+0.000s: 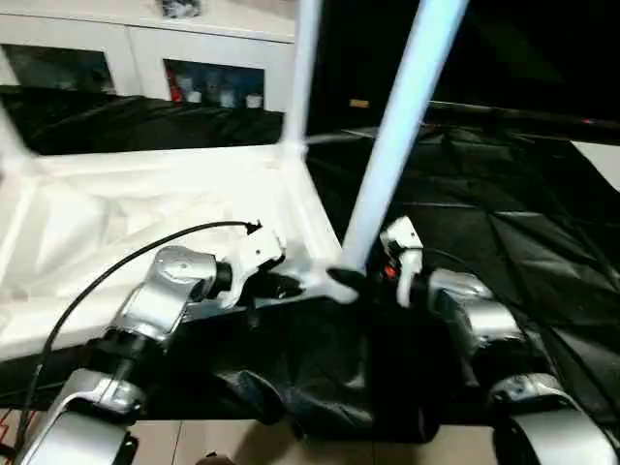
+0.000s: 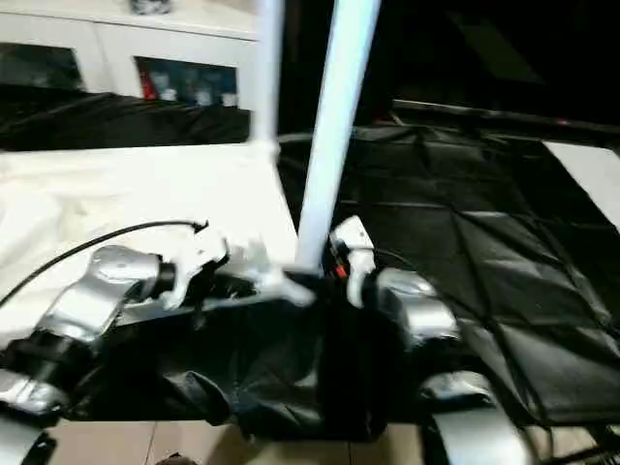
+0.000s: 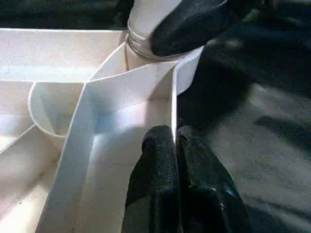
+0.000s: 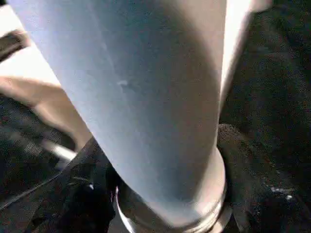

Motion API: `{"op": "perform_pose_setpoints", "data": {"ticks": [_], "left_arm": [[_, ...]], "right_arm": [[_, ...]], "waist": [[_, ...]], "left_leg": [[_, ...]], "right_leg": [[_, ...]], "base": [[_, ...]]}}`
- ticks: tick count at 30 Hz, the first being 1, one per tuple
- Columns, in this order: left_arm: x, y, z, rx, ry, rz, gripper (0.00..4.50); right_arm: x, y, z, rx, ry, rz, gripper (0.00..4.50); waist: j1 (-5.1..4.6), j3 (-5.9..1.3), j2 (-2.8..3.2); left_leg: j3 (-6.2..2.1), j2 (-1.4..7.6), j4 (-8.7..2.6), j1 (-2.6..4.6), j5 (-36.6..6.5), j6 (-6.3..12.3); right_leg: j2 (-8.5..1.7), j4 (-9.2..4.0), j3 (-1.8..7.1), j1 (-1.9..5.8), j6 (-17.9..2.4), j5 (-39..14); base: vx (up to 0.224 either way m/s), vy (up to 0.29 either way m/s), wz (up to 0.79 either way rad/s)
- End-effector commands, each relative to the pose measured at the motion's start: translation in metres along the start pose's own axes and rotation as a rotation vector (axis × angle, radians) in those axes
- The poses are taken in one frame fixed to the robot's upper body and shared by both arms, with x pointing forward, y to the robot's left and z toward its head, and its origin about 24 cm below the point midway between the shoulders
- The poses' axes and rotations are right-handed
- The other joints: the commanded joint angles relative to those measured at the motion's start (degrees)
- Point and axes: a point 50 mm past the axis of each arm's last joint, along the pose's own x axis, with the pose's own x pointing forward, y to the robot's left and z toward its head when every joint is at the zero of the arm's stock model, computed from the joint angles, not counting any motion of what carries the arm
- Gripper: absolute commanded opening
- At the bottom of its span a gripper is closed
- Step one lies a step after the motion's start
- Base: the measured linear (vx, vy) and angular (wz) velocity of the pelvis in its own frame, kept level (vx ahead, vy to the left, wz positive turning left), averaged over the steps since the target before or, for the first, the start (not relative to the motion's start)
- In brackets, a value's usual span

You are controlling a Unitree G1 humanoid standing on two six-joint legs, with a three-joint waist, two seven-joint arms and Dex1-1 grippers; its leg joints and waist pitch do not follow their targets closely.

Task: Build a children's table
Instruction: Rotate leg to tighten

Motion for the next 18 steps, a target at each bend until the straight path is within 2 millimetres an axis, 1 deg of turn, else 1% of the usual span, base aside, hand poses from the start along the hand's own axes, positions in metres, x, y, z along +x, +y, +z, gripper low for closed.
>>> {"op": "perform_pose_setpoints", "data": {"ticks": [1,2,4,5,6,7,9,11,12,13,15,16,17,18], "left_arm": [[0.023,-0.008,0.032,0.038,-0.099,0.009,0.0],[0.026,-0.01,0.034,0.03,-0.105,0.017,0.0],[0.032,-0.013,0.039,0.015,-0.12,0.03,0.0],[0.034,-0.015,0.04,0.01,-0.126,0.024,0.0],[0.035,-0.017,0.041,0.01,-0.129,0.016,0.0],[0.036,-0.018,0.041,0.014,-0.13,0.014,0.0],[0.036,-0.019,0.041,0.021,-0.13,0.004,0.0],[0.032,-0.018,0.039,0.033,-0.127,-0.015,0.0],[0.031,-0.018,0.039,0.035,-0.127,-0.018,0.0],[0.03,-0.018,0.038,0.039,-0.125,-0.025,0.0],[0.023,-0.017,0.036,0.062,-0.129,-0.067,0.0],[0.022,-0.017,0.035,0.066,-0.13,-0.077,0.0],[0.022,-0.017,0.035,0.066,-0.13,-0.077,0.0],[0.019,-0.017,0.033,0.073,-0.127,-0.095,0.0]], "right_arm": [[0.018,0.014,-0.02,0.075,0.095,-0.067,2.63],[0.022,0.016,-0.02,0.096,0.095,-0.101,2.63],[0.03,0.023,-0.02,0.1,0.084,-0.108,2.63],[0.033,0.026,-0.019,0.084,0.077,-0.098,2.63],[0.035,0.029,-0.018,0.072,0.069,-0.089,2.63],[0.037,0.031,-0.017,0.072,0.061,-0.079,2.98],[0.039,0.034,-0.015,0.093,0.045,-0.057,3.33],[0.039,0.032,-0.01,0.056,0.042,-0.05,3.35],[0.038,0.032,-0.01,0.051,0.041,-0.047,3.47],[0.037,0.031,-0.009,0.04,0.04,-0.041,3.47],[0.03,0.028,-0.004,0.016,0.023,0.053,3.47],[0.028,0.028,-0.003,0.013,0.02,0.074,3.47],[0.028,0.028,-0.003,0.013,0.02,0.074,3.47],[0.023,0.027,-0.003,-0.016,0.03,0.139,3.47]], "waist": [[-0.1,-2.97,0.7],[-0.07,-2.92,0.45],[-0.03,-3.02,0.57],[-0.02,-3.06,0.62],[0.04,-3.09,0.5],[0.06,-3.1,0.52],[0.07,-3.13,0.53],[0.08,-3.14,0.63],[0.03,-3.09,0.74],[0.06,-3.13,0.7],[0.09,-3.16,0.71],[0.06,-3.22,0.64],[0.14,-3.25,0.7],[0.08,-3.25,0.69]], "left_leg": [[0.25,0.22,-4.1,0.68,-19.5,-1.94],[0.34,0.21,-4.03,0.81,-19.6,-1.91],[0.34,0.13,-4.03,0.7,-19.2,-1.65],[0.4,0.18,-3.96,0.75,-19.1,-1.54],[0.45,0.17,-3.91,0.62,-18.5,-1.28],[0.46,0.1,-3.92,0.44,-18.0,-0.98],[0.54,0.09,-3.89,0.42,-17.0,-0.56],[0.54,0.09,-3.88,0.41,-16.5,-0.5],[0.54,0.08,-3.93,0.41,-16.8,-0.61],[0.54,0.09,-3.9,0.5,-17.1,-0.6],[0.49,0.12,-3.92,0.49,-17.4,-0.36],[0.53,0.1,-3.85,0.31,-16.6,0.03],[0.59,0.13,-3.78,0.37,-15.7,0.21],[0.6,0.15,-3.78,0.38,-15.4,0.37]], "right_leg": [[-2.23,-4.74,1.52,1.96,-9.5,-19.1],[-2.23,-4.8,1.54,1.76,-9.6,-18.8],[-2.2,-4.78,1.5,1.92,-9.3,-18.5],[-2.23,-4.74,1.55,1.82,-9.4,-17.8],[-2.22,-4.66,1.54,1.93,-9.6,-16.5],[-2.16,-4.58,1.54,2.08,-9.6,-15.7],[-2.07,-4.48,1.54,2.17,-9.8,-14.2],[-2.02,-4.39,1.52,2.19,-10.0,-13.4],[-2.0,-4.43,1.51,2.19,-10.0,-13.5],[-2.04,-4.44,1.52,2.18,-10.0,-13.8],[-2.03,-4.45,1.48,2.28,-10.0,-13.7],[-2.03,-4.32,1.5,2.44,-10.2,-12.7],[-2.02,-4.19,1.55,2.4,-10.7,-11.1],[-1.94,-4.13,1.53,2.44,-10.9,-10.3]], "base": [[0.0,0.0,0.0],[0.0,0.0,0.0],[0.0,0.0,0.0],[0.0,0.0,0.0],[0.0,0.0,0.0],[0.0,0.0,0.0],[0.0,0.0,0.0],[0.0,0.0,0.0],[0.0,0.0,0.0],[0.0,0.0,0.0],[0.0,0.0,0.0],[0.0,0.0,0.0],[0.0,0.0,0.0],[0.0,0.0,0.0]]}}
